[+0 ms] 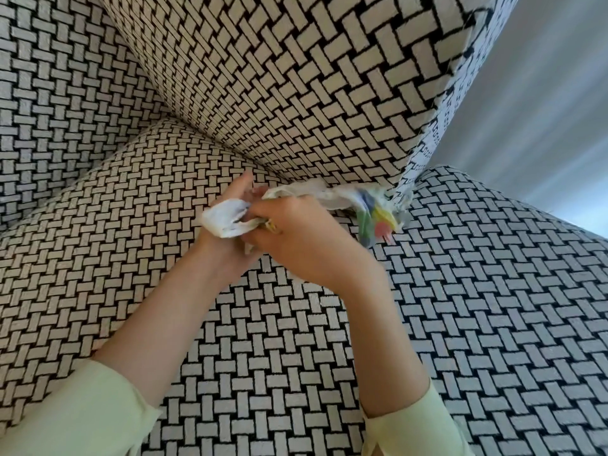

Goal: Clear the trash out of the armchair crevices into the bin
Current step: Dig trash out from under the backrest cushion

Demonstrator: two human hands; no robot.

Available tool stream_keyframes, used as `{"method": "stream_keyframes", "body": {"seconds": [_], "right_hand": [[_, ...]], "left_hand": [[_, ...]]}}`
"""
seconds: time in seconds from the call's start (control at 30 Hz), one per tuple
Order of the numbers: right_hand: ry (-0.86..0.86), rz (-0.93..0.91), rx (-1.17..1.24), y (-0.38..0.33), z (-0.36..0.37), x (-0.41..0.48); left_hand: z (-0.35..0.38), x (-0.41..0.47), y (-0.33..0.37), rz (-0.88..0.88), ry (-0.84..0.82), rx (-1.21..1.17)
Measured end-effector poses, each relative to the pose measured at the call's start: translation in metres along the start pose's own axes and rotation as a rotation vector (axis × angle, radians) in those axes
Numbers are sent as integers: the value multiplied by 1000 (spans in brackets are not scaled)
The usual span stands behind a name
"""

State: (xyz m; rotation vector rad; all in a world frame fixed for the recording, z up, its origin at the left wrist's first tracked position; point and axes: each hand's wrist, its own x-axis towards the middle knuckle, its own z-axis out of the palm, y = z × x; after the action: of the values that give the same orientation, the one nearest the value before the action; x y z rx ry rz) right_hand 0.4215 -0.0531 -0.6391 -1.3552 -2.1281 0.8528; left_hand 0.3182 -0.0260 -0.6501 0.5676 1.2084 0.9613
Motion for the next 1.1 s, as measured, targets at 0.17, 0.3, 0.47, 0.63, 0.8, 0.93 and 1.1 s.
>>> {"method": "stream_keyframes", "body": {"seconds": [0.17,0.3,0.47,0.63,0.8,0.93,1.1], "right_hand": [[184,57,128,1,8,5],[222,81,47,-1,15,7],[273,123,63,5,17,9],[435,193,-49,14,8,6],[436,276,-136,10,6,5],[173,495,-322,12,0,0],[49,468,-308,14,2,0]], "left_hand": [[0,-7,8,-128,-276,-13],[6,-7,3,-91,-317,93],[1,-7,2,-93,-229,-50],[2,-2,-13,-137,-31,-104],[0,2,-13,-116,-13,-98],[2,2,-18,-19,-42,133],[6,0,-30,220,-74,623]]}}
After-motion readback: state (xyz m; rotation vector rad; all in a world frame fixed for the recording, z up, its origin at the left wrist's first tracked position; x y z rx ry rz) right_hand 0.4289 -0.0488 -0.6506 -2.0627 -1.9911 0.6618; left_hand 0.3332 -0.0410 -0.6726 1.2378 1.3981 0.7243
